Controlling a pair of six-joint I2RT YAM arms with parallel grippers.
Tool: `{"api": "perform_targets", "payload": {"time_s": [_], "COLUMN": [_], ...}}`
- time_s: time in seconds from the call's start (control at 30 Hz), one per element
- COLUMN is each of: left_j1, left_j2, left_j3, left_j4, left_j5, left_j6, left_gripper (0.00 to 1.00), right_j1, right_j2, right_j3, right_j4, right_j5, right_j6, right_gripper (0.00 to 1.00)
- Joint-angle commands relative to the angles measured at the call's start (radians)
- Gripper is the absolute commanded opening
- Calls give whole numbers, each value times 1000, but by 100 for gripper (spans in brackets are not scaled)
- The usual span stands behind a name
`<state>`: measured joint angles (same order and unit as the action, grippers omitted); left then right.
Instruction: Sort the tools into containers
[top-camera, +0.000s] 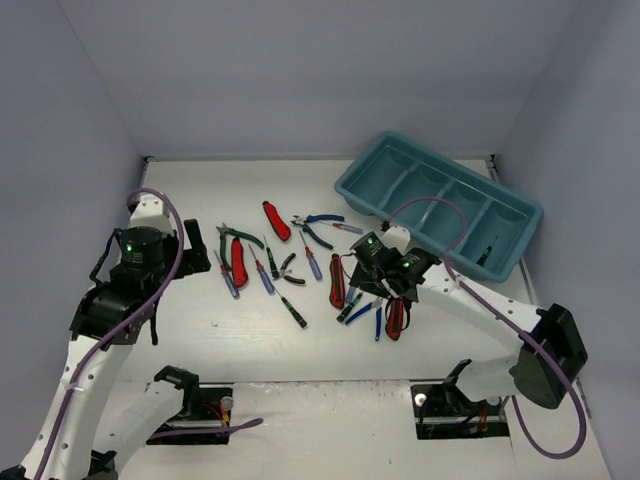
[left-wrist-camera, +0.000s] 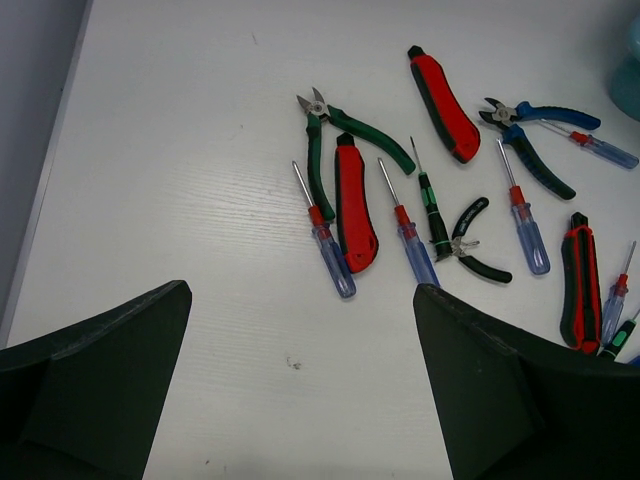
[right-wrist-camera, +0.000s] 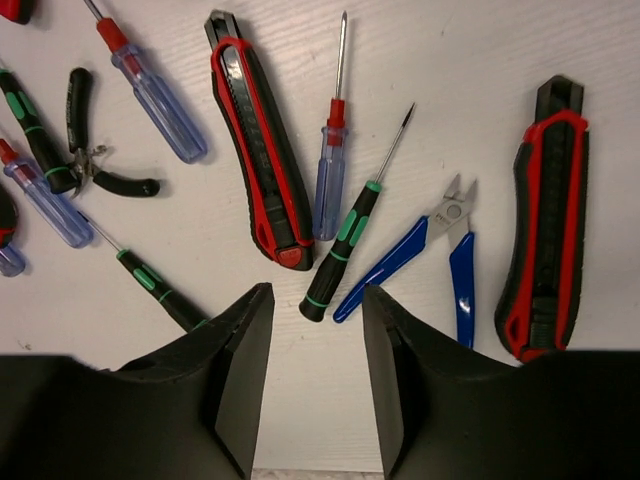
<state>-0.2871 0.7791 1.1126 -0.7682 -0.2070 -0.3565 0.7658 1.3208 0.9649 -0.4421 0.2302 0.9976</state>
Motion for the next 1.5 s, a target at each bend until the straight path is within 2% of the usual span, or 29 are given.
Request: {"api": "perform_targets", "payload": {"time_s": [0.0,0.3,0.77,0.87,0.93,1.03,1.13,1.23,1.27,1.47], "left_j1": [-5,-4,-4,-4,-4,-4,-4,-3,-4,-4], "left_j2": [22,18,17,17,16,24,38,44,46,58], "left_j3": [21,10,6,3,0,5,30,47,51,64], "left_j4": [18,-2,-19,-22,-22,-22,-21,-20,-20,-21], "left_j5": [20,6,0,-8,-14,-16,-17,-18,-20,-5], "left_j6": [-31,-26,-9,-3,-2,-3,-2,-1,-1,-4], "left_gripper": [92,92,92,92,92,92,92,92,92,92], "right_j1": [60,109,112,112,110,110,109,95,84,-255], "right_j2": [58,163,301,293,271,224,156,79,59,-66], "right_j3": [-26,-83,-136,-170,-190,-185,-146,-67,-45,66], "right_j4": [36,120,215,218,218,213,172,48,21,-43], "right_j5": [90,41,6,15,26,52,104,182,204,239], "right_j6": [162,216,241,263,272,257,243,205,183,-99], "right_gripper": [32,28,25,22,11,2,0,0,0,0]}}
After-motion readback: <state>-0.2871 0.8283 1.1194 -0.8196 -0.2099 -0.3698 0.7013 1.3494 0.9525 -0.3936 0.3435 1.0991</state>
